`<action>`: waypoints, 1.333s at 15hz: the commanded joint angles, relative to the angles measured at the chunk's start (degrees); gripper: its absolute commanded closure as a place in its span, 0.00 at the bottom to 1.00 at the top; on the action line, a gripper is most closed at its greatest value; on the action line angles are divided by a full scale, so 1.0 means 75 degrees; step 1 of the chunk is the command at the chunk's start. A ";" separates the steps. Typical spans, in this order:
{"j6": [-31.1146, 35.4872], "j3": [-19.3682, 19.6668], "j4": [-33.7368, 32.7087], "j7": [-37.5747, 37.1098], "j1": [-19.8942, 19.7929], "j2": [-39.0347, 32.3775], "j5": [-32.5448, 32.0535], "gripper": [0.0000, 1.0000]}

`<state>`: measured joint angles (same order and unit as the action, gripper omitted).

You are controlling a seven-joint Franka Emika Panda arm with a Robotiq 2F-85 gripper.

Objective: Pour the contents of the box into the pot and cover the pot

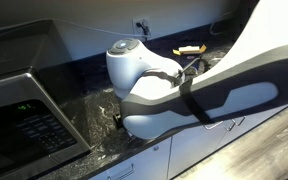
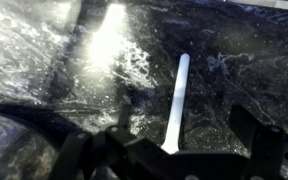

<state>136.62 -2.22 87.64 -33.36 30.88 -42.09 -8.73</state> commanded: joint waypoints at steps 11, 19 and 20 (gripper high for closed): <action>-0.0514 0.0053 -0.0530 -0.0260 0.0086 -0.0268 -0.0005 0.95; -0.0484 -0.0146 -0.0105 -0.0125 -0.0117 0.0466 0.0297 0.97; -0.0539 -0.0197 -0.0081 -0.0061 -0.0184 0.0590 0.0385 0.97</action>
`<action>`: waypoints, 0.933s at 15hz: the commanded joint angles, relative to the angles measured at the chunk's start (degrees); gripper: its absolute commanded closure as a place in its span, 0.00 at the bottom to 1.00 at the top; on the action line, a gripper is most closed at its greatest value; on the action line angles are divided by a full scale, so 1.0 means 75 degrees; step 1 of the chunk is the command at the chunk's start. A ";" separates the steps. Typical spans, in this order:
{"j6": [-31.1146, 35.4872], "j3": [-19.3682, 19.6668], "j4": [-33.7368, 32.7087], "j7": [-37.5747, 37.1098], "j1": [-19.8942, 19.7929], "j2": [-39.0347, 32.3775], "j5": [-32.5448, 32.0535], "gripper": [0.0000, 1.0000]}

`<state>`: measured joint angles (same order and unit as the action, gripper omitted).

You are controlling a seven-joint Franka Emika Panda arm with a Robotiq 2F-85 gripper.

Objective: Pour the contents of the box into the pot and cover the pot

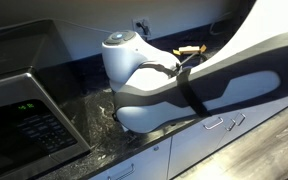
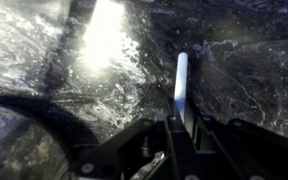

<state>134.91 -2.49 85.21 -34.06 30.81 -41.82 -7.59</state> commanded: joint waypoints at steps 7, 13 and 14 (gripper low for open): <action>-0.1189 -0.0613 0.0405 0.0319 -0.0993 0.1408 0.1462 0.97; -0.0828 -0.0835 0.1084 0.0272 -0.1899 0.2007 0.3225 0.97; -0.0687 -0.0849 0.1279 0.0301 -0.2033 0.2110 0.3529 0.97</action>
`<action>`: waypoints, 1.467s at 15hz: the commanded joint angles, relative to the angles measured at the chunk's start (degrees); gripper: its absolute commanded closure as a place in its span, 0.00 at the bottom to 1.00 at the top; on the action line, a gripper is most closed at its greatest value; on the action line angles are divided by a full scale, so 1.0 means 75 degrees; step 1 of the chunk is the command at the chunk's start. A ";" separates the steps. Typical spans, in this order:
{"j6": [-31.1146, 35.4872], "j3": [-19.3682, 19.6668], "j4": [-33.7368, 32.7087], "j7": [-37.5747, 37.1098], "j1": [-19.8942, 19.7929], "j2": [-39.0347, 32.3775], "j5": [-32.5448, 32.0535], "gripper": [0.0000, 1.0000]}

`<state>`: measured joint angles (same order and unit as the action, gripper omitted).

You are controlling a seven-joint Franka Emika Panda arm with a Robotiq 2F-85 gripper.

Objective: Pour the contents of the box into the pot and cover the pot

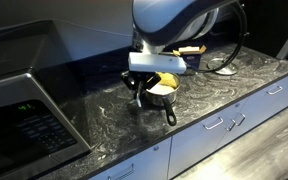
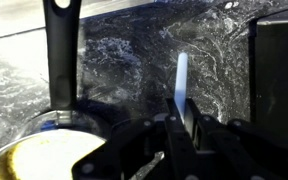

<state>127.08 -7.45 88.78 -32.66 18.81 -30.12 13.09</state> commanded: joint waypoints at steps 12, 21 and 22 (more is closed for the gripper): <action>0.0336 -0.0281 0.0592 -0.0354 -0.0887 0.0446 0.2299 0.97; 0.0094 -0.0147 0.0956 -0.0422 -0.1768 0.0516 0.5313 0.97; 0.0081 -0.0123 0.1047 -0.0440 -0.1826 0.0518 0.5654 0.97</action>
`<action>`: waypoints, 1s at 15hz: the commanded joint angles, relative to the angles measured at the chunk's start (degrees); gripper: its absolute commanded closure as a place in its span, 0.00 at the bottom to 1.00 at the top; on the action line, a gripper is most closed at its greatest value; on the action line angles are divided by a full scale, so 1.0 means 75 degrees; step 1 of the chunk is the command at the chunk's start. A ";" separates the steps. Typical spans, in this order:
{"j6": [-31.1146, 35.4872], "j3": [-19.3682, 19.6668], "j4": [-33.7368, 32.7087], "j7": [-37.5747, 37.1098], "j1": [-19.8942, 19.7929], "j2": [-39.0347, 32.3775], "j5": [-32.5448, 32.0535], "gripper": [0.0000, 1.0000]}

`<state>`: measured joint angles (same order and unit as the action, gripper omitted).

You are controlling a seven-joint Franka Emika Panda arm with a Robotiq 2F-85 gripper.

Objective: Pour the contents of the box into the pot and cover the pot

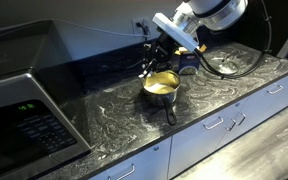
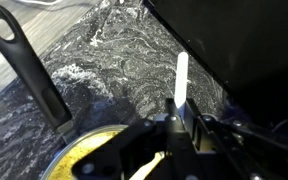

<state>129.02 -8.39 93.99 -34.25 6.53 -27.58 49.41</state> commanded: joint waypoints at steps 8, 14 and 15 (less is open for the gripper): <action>0.0453 0.0341 0.1317 -0.0629 -0.0259 0.0399 0.3364 0.97; 0.0567 0.0481 0.1138 -0.0451 -0.0199 0.0053 0.3818 0.88; 0.0571 0.0481 0.1145 -0.0457 -0.0199 0.0057 0.3821 0.97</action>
<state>133.68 -5.66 102.62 -37.59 4.35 -27.24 77.90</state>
